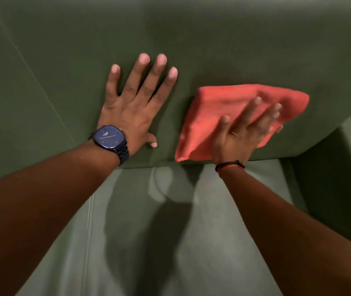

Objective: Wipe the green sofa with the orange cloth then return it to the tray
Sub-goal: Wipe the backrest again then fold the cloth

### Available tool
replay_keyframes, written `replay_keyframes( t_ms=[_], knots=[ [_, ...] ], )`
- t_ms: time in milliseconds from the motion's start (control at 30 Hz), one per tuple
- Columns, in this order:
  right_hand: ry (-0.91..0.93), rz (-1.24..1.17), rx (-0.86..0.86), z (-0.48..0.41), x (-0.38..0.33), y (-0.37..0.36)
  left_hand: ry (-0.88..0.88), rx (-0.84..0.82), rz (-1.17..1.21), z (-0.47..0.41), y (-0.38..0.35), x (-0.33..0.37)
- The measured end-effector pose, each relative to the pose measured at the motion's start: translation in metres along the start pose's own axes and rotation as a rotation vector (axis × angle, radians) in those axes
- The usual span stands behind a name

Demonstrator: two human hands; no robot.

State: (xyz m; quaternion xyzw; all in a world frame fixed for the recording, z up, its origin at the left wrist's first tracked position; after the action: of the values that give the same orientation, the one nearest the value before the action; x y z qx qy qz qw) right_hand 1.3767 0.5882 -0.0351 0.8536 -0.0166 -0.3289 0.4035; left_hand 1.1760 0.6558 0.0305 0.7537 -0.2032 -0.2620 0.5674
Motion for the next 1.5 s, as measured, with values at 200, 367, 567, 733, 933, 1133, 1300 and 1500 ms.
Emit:
replay_keyframes(
  t_ms=[200,367,567,733,933,1133,1300,1500],
  knots=[
    [-0.122,-0.076,-0.013,0.027,-0.034,-0.026,-0.021,0.043,-0.032,0.0,-0.002,0.0],
    [-0.054,-0.085,-0.057,0.029,-0.004,-0.022,-0.047,0.047,-0.017,0.003,0.005,0.0],
    [-0.111,-0.078,-0.15,0.044,-0.028,-0.029,-0.019,0.227,0.184,0.011,0.018,0.014],
    [0.047,-0.037,-0.319,0.059,-0.027,-0.022,0.108,0.249,0.256,-0.001,0.027,0.016],
    [0.224,0.117,-0.174,0.026,-0.019,0.019,0.078,0.186,0.236,0.004,0.034,0.022],
    [0.45,0.205,-0.152,0.011,-0.067,0.04,0.149,0.183,0.29,0.037,0.046,-0.005],
    [0.683,0.164,-0.494,0.033,-0.172,0.029,0.319,0.189,0.224,0.103,0.075,-0.08],
    [1.087,0.088,-0.585,0.115,-0.344,0.017,0.575,0.112,0.117,0.243,0.105,-0.203]
  ],
)
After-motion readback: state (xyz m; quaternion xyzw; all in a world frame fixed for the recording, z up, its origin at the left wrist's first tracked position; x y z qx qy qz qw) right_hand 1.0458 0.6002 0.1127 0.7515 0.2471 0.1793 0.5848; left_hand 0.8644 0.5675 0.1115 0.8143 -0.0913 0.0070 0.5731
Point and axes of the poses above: each hand's wrist, its own z-axis away from the middle knuckle, its own y-axis out of the back of the hand, x = y × z, the point moved 3 cm from there along -z, towards the middle knuckle, and after that the axes turned 6 degrees about -x, right-handed, at the moved point
